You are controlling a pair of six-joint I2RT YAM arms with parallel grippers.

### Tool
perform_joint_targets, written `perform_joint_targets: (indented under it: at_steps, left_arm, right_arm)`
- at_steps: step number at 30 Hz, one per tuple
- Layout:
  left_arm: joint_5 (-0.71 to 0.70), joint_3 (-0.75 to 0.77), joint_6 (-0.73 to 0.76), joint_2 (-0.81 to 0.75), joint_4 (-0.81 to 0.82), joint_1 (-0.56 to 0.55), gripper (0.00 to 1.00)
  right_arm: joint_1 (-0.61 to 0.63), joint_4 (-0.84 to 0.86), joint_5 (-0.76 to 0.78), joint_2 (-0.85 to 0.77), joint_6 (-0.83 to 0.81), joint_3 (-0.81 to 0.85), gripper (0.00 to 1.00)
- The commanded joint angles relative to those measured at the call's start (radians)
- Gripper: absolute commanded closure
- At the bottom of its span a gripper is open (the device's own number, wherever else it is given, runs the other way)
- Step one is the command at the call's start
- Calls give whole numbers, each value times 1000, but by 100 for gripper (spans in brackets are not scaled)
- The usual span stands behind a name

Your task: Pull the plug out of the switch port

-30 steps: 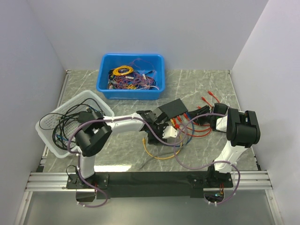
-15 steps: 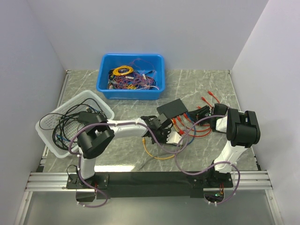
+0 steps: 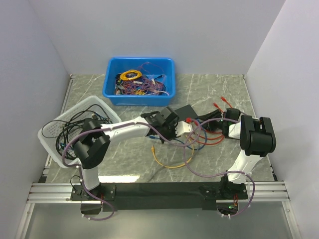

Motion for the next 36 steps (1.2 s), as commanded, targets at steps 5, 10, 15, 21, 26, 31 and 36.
perform_joint_targets:
  at_steps: [5,10,15,21,26,31,36]
  left_arm:
    - [42,121,-109,-97,-69,24,100]
    - [30,233,-125,-120,-150,41,100]
    - [11,285,-132,-132,-195,41,100]
    - [2,328,-138,-143,-219,42,100]
    - [5,391,-148,-144,-254,42,100]
    - [11,434,-161,-147,-270,42,100]
    - [21,489,-167,-146,-296,42,100]
  right_arm:
    - [29,-36,-50,27,20,18,49]
    - [31,-123,-38,8,-28,30,42]
    - [32,-139,-45,3,-30,33,41]
    - [55,-139,-32,4,-27,23,41]
    - [84,-102,-24,32,8,35,47]
    - [106,-55,-9,50,46,36,52]
    - [116,-33,37,52,60,21,53]
